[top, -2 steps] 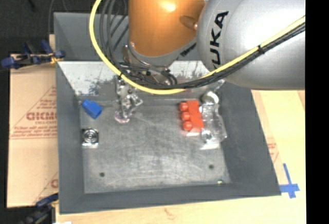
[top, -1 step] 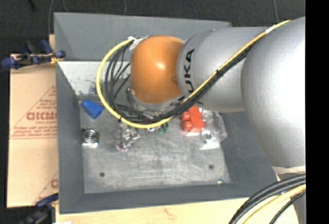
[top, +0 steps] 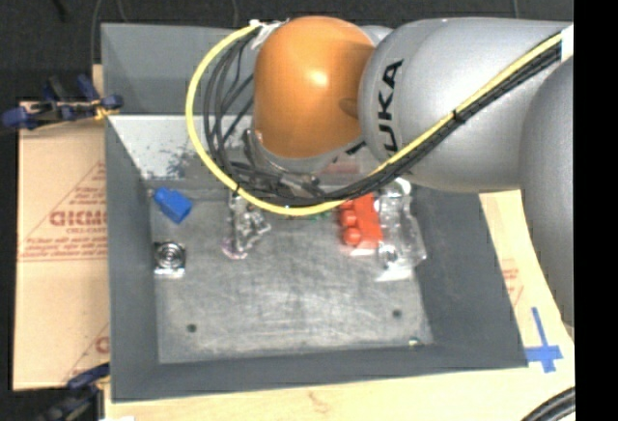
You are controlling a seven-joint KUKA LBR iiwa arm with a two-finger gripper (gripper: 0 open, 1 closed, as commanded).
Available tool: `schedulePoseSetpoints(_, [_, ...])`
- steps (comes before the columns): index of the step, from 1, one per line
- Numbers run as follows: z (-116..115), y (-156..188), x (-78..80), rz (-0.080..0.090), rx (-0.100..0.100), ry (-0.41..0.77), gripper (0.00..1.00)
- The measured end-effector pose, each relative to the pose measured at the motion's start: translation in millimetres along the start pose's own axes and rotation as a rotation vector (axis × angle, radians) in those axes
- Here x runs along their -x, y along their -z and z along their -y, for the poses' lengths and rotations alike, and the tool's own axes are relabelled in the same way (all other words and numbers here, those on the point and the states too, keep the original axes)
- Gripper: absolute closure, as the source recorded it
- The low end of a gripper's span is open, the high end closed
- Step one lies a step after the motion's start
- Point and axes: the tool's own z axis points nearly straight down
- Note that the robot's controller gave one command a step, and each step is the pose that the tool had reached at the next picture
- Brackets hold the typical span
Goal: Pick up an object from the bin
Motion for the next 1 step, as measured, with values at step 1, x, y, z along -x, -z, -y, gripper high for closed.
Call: schedulePoseSetpoints(1, [-13.4, -84.0, 3.7, -0.015, 0.005, -0.122, 1.00])
